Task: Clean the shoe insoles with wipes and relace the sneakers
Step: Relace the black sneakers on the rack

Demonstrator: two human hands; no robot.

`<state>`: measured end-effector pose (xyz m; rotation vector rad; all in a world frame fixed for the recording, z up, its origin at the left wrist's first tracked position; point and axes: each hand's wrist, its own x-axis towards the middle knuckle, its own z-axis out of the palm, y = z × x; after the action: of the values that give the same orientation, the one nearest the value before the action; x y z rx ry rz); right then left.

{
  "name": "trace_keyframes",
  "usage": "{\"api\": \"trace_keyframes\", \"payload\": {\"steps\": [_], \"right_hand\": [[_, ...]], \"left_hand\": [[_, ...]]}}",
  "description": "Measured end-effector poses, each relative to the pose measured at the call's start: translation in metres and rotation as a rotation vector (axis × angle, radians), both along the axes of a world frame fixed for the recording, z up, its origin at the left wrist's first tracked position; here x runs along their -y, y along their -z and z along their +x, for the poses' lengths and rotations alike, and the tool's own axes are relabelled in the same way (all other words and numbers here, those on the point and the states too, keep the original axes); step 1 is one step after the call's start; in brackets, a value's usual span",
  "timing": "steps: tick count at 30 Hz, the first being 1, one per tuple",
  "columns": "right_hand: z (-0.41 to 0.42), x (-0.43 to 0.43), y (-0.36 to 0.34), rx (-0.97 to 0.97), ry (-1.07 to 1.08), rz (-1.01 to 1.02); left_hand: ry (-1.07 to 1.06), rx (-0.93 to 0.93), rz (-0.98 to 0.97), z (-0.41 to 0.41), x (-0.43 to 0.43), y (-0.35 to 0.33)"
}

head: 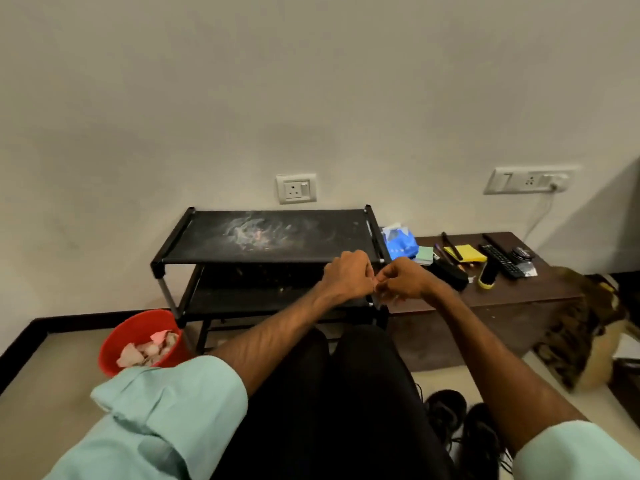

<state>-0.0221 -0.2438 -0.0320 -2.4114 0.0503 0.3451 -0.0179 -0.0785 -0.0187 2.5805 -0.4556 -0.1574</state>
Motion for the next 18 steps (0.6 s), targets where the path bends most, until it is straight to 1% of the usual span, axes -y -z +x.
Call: {"api": "trace_keyframes", "payload": {"steps": [4, 6, 8, 10, 13, 18], "right_hand": [[-0.001, 0.040, 0.035, -0.182, 0.093, 0.005], [-0.001, 0.053, 0.053, -0.248, 0.109, -0.010], [0.001, 0.068, 0.071, -0.320, 0.111, -0.025], [0.001, 0.082, 0.089, -0.412, 0.109, -0.059], [-0.002, 0.109, 0.118, -0.540, 0.131, -0.111], [-0.016, 0.141, 0.157, -0.664, 0.135, -0.161]], "left_hand": [[0.021, -0.047, 0.062, 0.001, 0.050, 0.039], [0.016, -0.033, 0.109, 0.001, 0.071, 0.058], [0.049, -0.007, 0.173, 0.001, 0.095, 0.075], [0.117, -0.024, 0.203, -0.002, 0.120, 0.094], [0.165, -0.099, 0.201, -0.011, 0.150, 0.115], [0.190, -0.220, 0.126, -0.031, 0.180, 0.153]]}}
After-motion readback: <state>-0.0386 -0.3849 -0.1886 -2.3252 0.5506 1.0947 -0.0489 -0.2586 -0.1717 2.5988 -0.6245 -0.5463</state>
